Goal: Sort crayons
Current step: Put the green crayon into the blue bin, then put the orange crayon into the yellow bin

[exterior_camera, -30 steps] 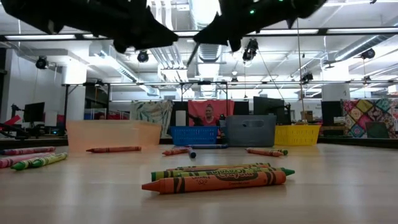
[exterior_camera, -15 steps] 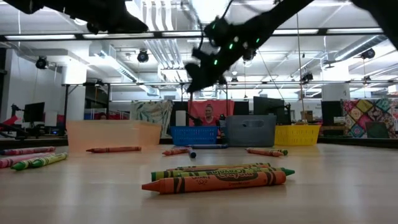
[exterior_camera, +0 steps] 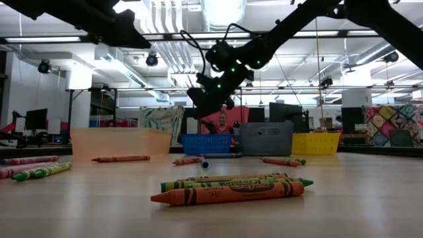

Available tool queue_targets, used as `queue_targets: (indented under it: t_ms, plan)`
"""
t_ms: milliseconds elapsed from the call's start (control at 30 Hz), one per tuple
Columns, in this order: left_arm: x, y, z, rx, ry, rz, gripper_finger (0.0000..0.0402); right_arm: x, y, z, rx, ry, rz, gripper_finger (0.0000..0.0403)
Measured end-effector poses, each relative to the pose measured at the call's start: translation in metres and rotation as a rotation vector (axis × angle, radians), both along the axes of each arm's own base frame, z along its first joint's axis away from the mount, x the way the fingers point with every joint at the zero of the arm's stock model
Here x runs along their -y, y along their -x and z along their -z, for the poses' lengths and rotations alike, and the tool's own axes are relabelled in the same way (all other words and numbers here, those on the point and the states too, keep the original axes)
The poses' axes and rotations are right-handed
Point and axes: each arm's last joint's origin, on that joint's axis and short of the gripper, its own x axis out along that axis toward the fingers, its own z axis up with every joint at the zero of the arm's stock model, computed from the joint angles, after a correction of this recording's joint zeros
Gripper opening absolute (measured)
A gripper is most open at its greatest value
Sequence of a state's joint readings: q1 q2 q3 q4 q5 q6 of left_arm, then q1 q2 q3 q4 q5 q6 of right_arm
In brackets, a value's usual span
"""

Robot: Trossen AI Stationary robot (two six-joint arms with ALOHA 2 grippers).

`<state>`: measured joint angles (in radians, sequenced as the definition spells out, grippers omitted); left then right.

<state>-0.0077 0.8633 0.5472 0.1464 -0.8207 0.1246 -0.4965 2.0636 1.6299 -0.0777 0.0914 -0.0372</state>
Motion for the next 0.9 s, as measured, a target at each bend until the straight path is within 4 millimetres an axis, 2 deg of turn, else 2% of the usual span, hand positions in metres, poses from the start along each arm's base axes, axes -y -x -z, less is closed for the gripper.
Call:
queue_targets:
  t_ms: [200,333,500,633,767,900]
  plan:
    - [0.0,-0.006,0.006,-0.031,0.004,-0.003,0.0136,-0.001,0.0,0.001,0.016,-0.04,0.004,0.0103]
    - [-0.001,-0.008,0.008,-0.057,-0.01,-0.004,0.0136,-0.002,0.002,0.001,-0.003,-0.054,0.007,0.0127]
    - [-0.004,-0.007,0.006,-0.07,-0.037,-0.016,0.0136,-0.004,0.006,-0.01,-0.004,-0.049,0.004,0.013]
    - [-0.008,-0.004,0.003,-0.041,-0.031,-0.035,0.0136,-0.01,0.015,-0.027,-0.041,-0.055,-0.009,0.0126]
    - [-0.007,-0.001,0.0,-0.011,-0.02,-0.028,0.0136,-0.024,0.031,-0.049,-0.094,-0.093,-0.061,0.0126]
    - [-0.006,-0.003,-0.009,0.031,0.005,0.046,0.0136,-0.046,0.047,-0.06,-0.1,-0.125,-0.131,0.0129]
